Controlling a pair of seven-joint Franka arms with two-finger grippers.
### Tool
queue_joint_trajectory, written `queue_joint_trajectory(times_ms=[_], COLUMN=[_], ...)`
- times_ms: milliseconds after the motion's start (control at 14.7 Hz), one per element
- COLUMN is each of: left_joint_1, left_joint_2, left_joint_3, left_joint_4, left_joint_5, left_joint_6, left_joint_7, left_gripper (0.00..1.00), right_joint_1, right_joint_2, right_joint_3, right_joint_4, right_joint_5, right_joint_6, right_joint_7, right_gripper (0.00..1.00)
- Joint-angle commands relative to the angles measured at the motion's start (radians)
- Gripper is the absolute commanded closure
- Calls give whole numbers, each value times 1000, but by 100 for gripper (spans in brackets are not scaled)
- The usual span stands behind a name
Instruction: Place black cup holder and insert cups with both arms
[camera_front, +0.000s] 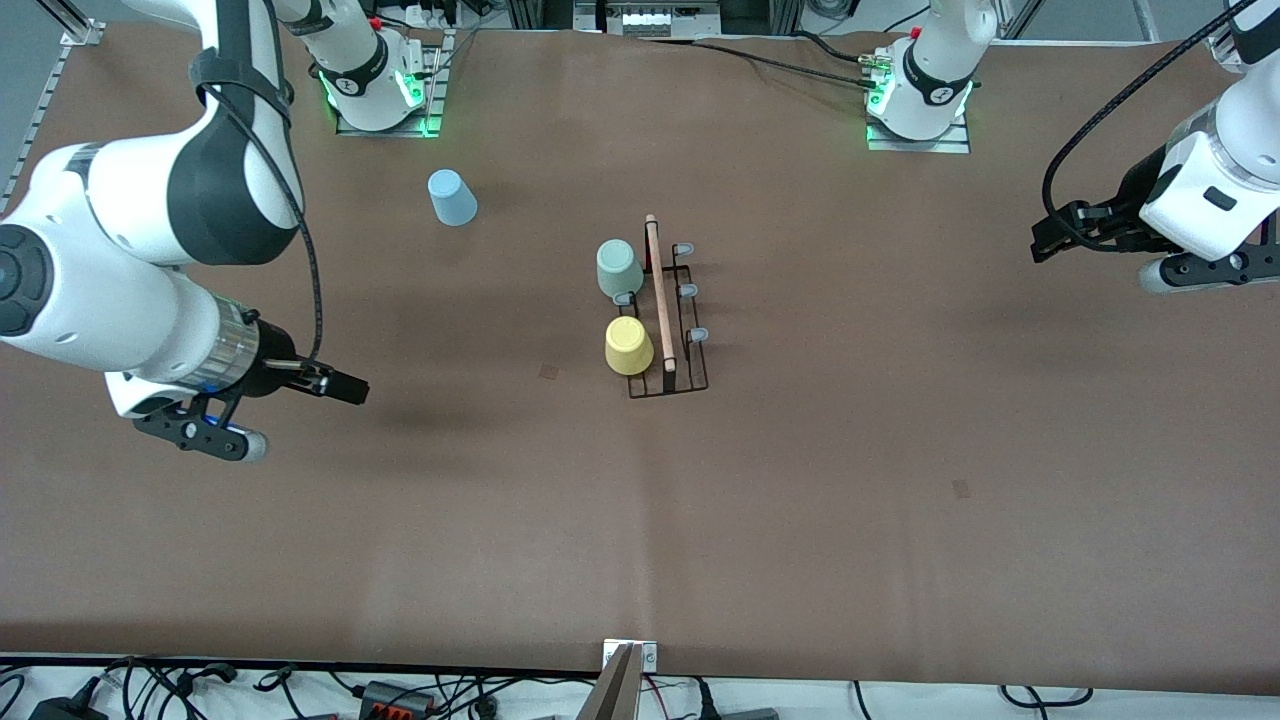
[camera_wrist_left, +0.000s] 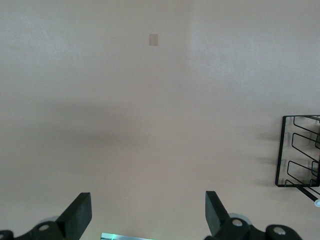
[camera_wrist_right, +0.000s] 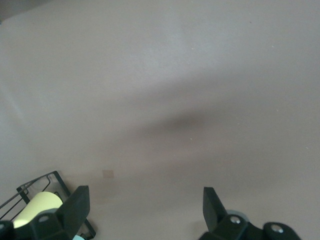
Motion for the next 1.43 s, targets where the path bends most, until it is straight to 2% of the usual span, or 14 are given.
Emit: queue_joint_trajectory(times_ms=[0,475,747,883,1086,1222,1358], left_joint_1=[3,4,8,9,9,9,9], left_joint_2=[-6,-6,-6,-6,-6,-6,-6], left_joint_3=[-3,-3,-3,-3,-3,-3,-3], left_joint_4=[9,9,9,9,9,9,9], left_joint_5=[10,10,10,10,10,10,10], left_joint_6=[-13,-13,-13,-13,-13,-13,-13], left_joint_7=[-3,-3,-3,-3,-3,-3,-3], left_gripper=[0,0,0,0,0,0,0], right_joint_1=[-11,-8,-18,-47,-139,-224,-329], right_joint_2=[-8,-29,-35,-52,-75,-115,-147], right_joint_3=[-8,-77,-88,-71,34,178,306], right_joint_4=[-6,-2,-2,-3,0,0,-3], right_joint_5=[16,15,18,20,-13,-137,-220], right_joint_6=[-21,-34,-38,-29,-26,-9,8], right_joint_7=[-29,-89,-101,-96,-93,-116,-139], right_gripper=[0,0,0,0,0,0,0])
